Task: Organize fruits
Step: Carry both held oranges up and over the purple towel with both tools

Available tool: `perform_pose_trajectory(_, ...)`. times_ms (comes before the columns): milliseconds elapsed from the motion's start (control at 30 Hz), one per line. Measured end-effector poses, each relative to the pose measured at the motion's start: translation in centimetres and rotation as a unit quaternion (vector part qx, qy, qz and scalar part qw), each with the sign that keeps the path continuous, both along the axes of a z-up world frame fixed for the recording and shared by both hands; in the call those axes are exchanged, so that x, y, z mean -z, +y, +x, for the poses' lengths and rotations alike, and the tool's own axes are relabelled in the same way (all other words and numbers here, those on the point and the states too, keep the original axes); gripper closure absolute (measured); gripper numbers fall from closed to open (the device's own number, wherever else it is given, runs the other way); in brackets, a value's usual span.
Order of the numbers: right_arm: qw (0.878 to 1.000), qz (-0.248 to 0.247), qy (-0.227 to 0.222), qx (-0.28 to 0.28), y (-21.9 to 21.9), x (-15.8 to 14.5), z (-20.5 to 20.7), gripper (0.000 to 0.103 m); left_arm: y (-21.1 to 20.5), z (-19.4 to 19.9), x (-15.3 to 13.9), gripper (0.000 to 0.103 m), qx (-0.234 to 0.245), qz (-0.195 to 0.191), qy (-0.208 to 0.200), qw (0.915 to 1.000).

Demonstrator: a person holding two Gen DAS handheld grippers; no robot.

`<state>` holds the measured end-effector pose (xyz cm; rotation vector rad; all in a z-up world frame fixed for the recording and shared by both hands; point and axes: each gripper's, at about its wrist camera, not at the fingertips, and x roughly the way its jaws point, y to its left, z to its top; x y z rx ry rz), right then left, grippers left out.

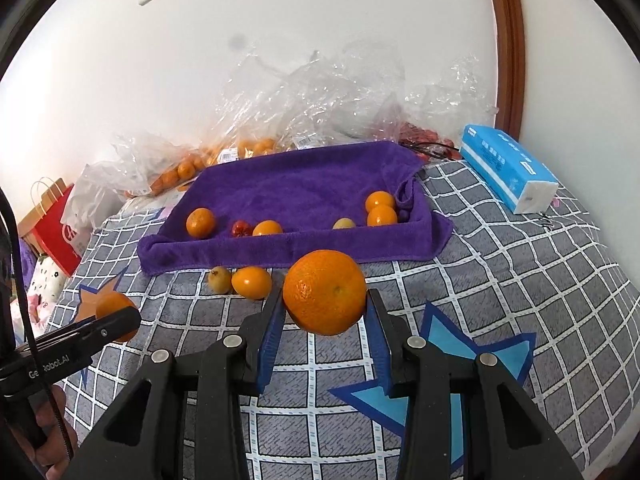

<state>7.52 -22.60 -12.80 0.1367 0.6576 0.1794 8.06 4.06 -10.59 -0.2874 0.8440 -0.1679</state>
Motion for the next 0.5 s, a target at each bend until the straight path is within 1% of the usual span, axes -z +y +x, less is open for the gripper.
perform_pose_trajectory(500, 1.000, 0.010, -0.012, -0.001, -0.25, -0.84, 0.74, 0.063, -0.03, 0.90, -0.79, 0.062, -0.006, 0.006, -0.007, 0.9999)
